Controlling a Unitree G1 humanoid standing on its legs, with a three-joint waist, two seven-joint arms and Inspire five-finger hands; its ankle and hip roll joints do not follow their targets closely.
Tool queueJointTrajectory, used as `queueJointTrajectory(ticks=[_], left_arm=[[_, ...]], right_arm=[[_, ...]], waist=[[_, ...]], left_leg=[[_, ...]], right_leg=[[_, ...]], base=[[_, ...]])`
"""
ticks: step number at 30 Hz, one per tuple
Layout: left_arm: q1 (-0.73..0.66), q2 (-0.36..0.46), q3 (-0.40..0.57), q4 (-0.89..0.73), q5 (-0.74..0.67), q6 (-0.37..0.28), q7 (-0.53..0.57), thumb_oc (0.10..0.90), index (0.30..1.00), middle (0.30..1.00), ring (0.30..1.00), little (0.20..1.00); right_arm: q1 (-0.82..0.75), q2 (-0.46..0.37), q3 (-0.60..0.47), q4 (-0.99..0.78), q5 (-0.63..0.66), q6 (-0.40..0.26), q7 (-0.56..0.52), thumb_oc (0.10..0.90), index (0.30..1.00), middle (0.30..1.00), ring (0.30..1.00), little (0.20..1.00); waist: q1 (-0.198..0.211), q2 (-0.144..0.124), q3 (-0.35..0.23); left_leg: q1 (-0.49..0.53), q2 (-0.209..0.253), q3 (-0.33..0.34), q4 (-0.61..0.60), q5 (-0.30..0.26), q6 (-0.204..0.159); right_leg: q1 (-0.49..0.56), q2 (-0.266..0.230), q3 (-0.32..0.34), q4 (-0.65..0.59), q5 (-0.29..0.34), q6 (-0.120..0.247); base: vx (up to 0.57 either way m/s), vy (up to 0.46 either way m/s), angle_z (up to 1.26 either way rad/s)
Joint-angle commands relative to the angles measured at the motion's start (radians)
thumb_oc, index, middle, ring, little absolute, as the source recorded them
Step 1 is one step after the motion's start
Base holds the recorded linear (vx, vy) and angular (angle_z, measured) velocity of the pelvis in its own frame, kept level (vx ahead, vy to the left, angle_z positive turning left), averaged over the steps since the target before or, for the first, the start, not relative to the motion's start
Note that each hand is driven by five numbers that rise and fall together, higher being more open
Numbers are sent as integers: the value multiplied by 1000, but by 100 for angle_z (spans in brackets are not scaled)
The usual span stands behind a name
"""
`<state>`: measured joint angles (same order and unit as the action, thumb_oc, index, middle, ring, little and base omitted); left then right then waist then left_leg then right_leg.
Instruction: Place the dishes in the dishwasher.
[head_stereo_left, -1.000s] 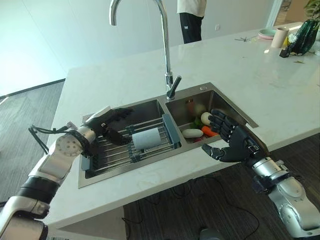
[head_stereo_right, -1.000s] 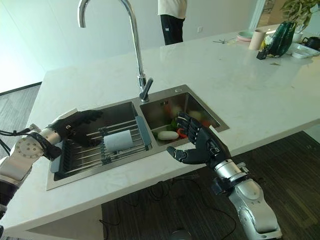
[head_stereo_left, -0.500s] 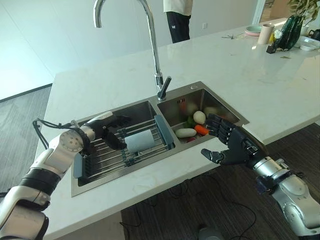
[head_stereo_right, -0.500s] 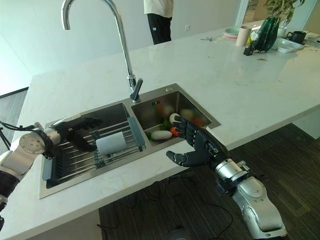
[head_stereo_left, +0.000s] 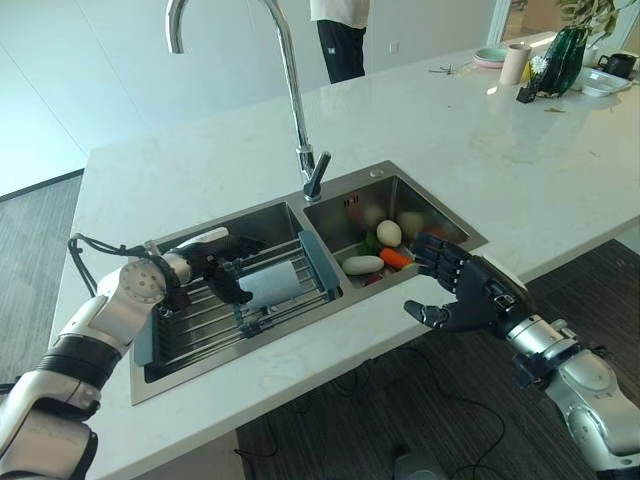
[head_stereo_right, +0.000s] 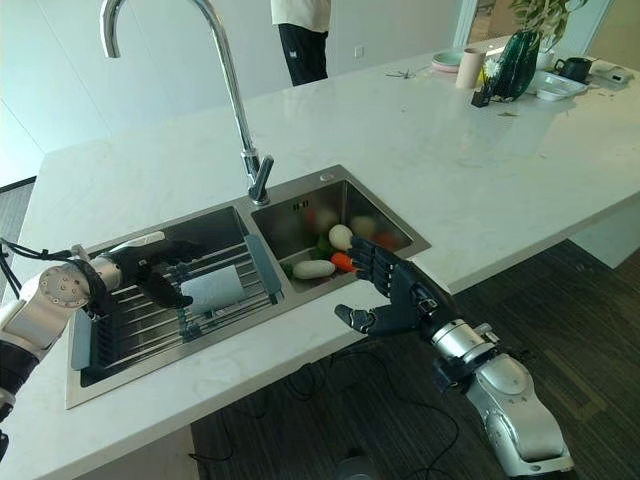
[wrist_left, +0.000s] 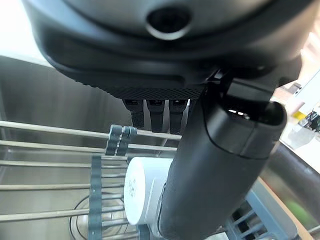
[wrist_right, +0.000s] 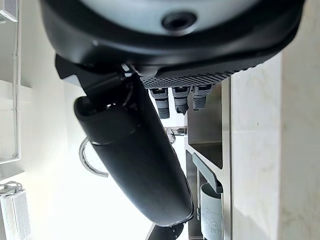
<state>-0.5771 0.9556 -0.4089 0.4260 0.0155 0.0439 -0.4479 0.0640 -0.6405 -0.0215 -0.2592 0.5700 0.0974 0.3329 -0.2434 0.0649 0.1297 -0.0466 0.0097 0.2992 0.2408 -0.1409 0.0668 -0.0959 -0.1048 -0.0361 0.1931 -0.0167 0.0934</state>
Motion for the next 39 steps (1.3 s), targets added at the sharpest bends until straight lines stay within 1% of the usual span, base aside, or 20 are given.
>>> queueJointTrajectory(ticks=[1, 8, 24, 29, 39], left_arm=[[-187, 10, 10, 28, 13, -7, 3, 800, 900, 900, 900, 900], [-214, 16, -22, 67, -10, 13, -64, 800, 900, 900, 900, 900], [-233, -9, -34, 114, 17, 12, -58, 800, 900, 900, 900, 900], [-234, -23, -37, 113, 17, 20, -53, 800, 900, 900, 900, 900], [-226, -44, -39, 121, 30, 14, -59, 800, 900, 900, 900, 900]], right_arm=[[-129, -37, -72, -71, 23, -68, 13, 800, 900, 900, 900, 900], [-128, -51, -62, -68, 18, -50, 17, 800, 900, 900, 900, 900], [-125, -51, -62, -68, 20, -44, 27, 800, 900, 900, 900, 900], [-126, -45, -54, -67, 12, -45, 27, 800, 900, 900, 900, 900], [-117, -40, -52, -65, 10, -52, 37, 800, 900, 900, 900, 900]], waist=[[16, 34, -54], [10, 37, -51], [5, 26, -54], [2, 25, -53], [-6, 24, -53]], left_leg=[[60, 16, 3, 59, -178, -46], [58, 16, 11, 59, -178, -45], [59, 18, 20, 59, -179, -43], [60, 18, 21, 59, -179, -41], [63, 19, 29, 59, -181, -38]], right_leg=[[-17, 46, -38, 107, -166, 52], [-19, 44, -36, 107, -164, 56], [-19, 45, -38, 107, -164, 55], [-19, 48, -33, 107, -164, 53], [-20, 51, -28, 107, -164, 53]], base=[[0, 0, 0], [-20, 5, -1], [-2, 1, 0], [0, 0, 0], [7, -7, -4]])
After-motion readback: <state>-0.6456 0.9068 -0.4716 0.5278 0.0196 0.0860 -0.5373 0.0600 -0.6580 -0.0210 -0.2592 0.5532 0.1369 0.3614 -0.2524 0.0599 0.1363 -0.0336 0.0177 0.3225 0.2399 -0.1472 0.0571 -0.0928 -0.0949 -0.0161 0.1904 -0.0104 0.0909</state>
